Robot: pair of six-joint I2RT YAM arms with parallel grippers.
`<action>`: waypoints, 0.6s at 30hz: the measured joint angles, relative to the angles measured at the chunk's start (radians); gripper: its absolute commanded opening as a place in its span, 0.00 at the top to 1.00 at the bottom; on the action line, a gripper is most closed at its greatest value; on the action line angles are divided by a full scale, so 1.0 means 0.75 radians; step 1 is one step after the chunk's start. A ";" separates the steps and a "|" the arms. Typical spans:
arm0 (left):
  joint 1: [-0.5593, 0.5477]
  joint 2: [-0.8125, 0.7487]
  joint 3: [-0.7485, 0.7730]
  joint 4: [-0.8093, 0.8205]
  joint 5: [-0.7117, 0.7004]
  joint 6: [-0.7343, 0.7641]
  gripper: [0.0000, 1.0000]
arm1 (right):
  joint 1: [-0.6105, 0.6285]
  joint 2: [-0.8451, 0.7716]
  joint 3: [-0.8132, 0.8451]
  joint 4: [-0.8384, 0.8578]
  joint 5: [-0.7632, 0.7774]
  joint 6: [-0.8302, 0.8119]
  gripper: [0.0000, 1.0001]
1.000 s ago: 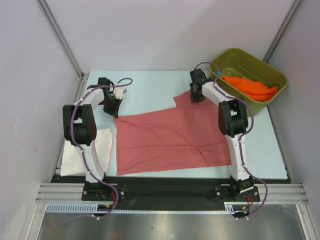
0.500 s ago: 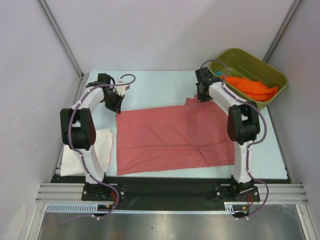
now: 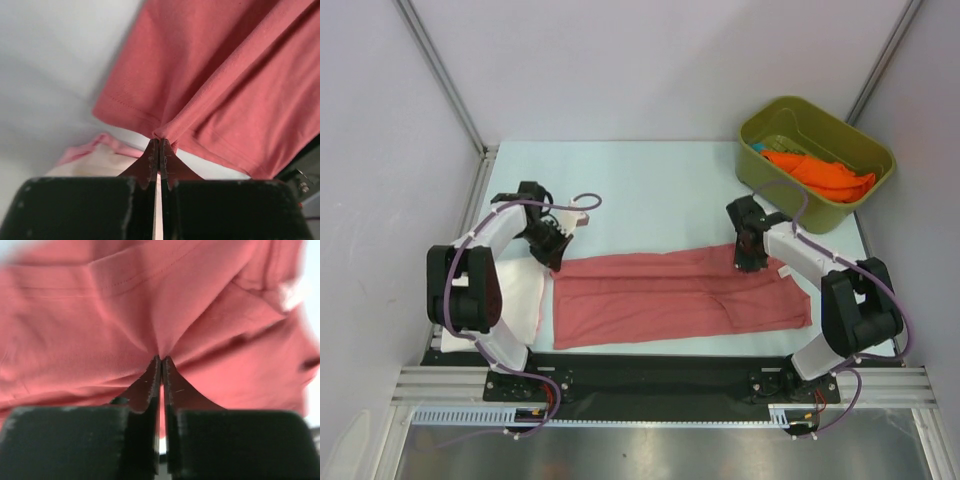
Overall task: Fold and stack the t-shirts
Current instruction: Fold the tshirt
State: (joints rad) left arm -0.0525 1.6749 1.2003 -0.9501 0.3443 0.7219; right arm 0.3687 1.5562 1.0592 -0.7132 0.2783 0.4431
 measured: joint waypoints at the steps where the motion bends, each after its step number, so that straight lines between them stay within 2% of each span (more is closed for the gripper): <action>1: -0.005 0.001 -0.036 -0.013 0.001 0.013 1.00 | 0.001 -0.001 -0.052 -0.010 -0.015 0.043 0.63; 4: -0.021 0.001 -0.079 -0.053 0.005 0.041 0.98 | -0.021 -0.036 -0.157 -0.064 -0.033 0.130 0.40; 8: -0.032 0.001 -0.080 -0.057 0.007 0.063 0.95 | -0.145 -0.210 -0.179 -0.109 -0.041 0.175 0.44; 10: -0.033 0.001 -0.080 -0.056 0.006 0.065 0.94 | -0.285 -0.309 -0.179 -0.083 -0.074 0.190 0.49; 12: -0.036 0.001 -0.080 -0.054 0.006 0.065 0.94 | -0.435 -0.362 -0.179 -0.035 -0.104 0.202 0.50; 15: -0.045 0.001 -0.079 -0.051 0.005 0.065 0.94 | -0.549 -0.347 -0.179 0.023 -0.135 0.214 0.50; 18: -0.052 0.001 -0.079 -0.045 0.005 0.065 0.94 | -0.555 -0.276 -0.184 0.088 -0.199 0.226 0.48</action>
State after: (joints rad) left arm -0.0914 1.6756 1.1412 -0.9836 0.3477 0.7704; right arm -0.0479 1.3491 0.9211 -0.6472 0.1287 0.6125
